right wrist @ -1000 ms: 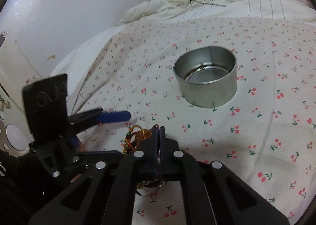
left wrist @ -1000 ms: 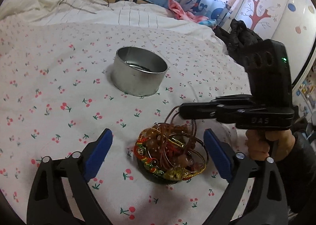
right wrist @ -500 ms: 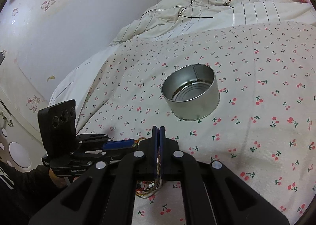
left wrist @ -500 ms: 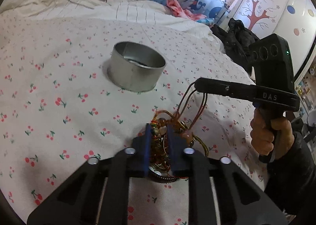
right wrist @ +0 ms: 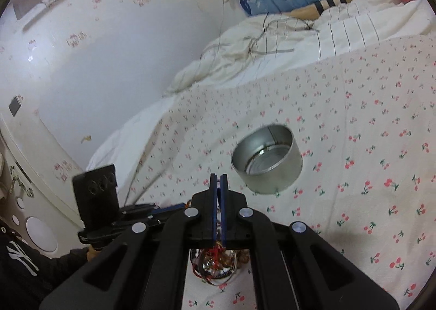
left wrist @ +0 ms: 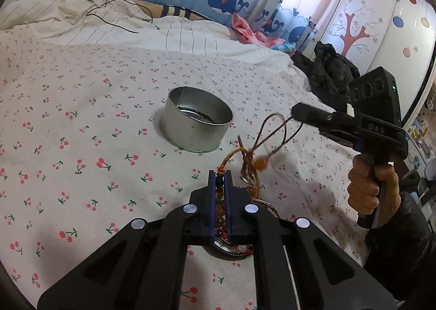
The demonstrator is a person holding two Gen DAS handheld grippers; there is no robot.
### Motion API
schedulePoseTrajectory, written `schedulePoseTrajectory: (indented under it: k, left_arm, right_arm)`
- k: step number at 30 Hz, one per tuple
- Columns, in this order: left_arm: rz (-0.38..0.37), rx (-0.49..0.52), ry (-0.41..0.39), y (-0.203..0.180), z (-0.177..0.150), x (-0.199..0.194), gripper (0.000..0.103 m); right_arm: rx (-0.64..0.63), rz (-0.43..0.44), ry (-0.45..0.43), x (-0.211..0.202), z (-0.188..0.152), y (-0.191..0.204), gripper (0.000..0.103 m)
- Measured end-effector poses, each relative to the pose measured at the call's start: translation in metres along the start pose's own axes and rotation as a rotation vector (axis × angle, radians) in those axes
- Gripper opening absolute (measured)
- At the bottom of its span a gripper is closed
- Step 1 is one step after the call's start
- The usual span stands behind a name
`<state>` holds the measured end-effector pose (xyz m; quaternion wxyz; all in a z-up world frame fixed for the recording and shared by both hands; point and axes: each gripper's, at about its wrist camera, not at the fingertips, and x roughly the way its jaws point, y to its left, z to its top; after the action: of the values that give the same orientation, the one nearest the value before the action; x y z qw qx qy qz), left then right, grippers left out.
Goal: Organize jewelry
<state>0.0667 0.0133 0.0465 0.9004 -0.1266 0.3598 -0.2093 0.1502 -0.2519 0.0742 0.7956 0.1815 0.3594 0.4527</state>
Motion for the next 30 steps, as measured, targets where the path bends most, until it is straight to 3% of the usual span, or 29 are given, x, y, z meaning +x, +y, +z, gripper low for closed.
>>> schedulePoseTrajectory:
  k: [2, 5, 7, 9, 10, 12, 13, 18, 20, 21, 22, 24, 30]
  left_arm:
    - [-0.014, -0.003, -0.005, 0.000, 0.002, -0.002, 0.005]
    - [0.023, -0.011, 0.003, 0.004, 0.007, -0.003, 0.005]
    - [0.030, -0.044, 0.008, 0.013, 0.007, -0.001, 0.005]
    - [0.025, -0.055, 0.011, 0.016, 0.008, 0.000, 0.005]
    - [0.030, -0.051, 0.013, 0.015, 0.008, 0.001, 0.005]
    - [0.034, -0.049, 0.026, 0.015, 0.007, 0.004, 0.005]
    - [0.038, -0.052, 0.032, 0.016, 0.006, 0.005, 0.005]
    - [0.059, -0.084, 0.063, 0.023, 0.004, 0.010, 0.005]
    - [0.061, -0.092, 0.072, 0.025, 0.003, 0.012, 0.005]
    - [0.058, -0.090, 0.076, 0.024, 0.002, 0.012, 0.005]
    - [0.061, -0.085, 0.079, 0.023, 0.002, 0.013, 0.005]
    - [0.066, -0.080, 0.084, 0.023, 0.001, 0.015, 0.005]
    - [0.086, -0.132, 0.112, 0.036, -0.003, 0.022, 0.005]
  right_arm:
    - [0.005, 0.022, -0.033, -0.007, 0.004, 0.001, 0.003]
    - [0.018, 0.125, -0.097, -0.022, 0.012, 0.002, 0.003]
    - [-0.012, 0.123, -0.036, -0.016, 0.014, 0.007, 0.003]
    - [-0.029, 0.028, 0.048, 0.002, 0.008, 0.007, 0.004]
    - [-0.040, -0.042, 0.102, 0.016, 0.004, 0.005, 0.011]
    - [-0.019, -0.143, 0.171, 0.044, -0.006, -0.003, 0.082]
    - [0.001, -0.153, 0.169, 0.053, -0.009, -0.006, 0.084]
    - [0.115, -0.114, 0.215, 0.094, -0.014, -0.022, 0.084]
    - [0.103, -0.118, 0.227, 0.106, -0.014, -0.021, 0.078]
    - [0.097, -0.115, 0.234, 0.111, -0.013, -0.018, 0.061]
    - [0.104, -0.108, 0.247, 0.118, -0.011, -0.018, 0.051]
    - [0.133, -0.118, 0.255, 0.127, -0.015, -0.024, 0.004]
    - [0.181, -0.004, 0.198, 0.102, -0.017, -0.020, 0.004]
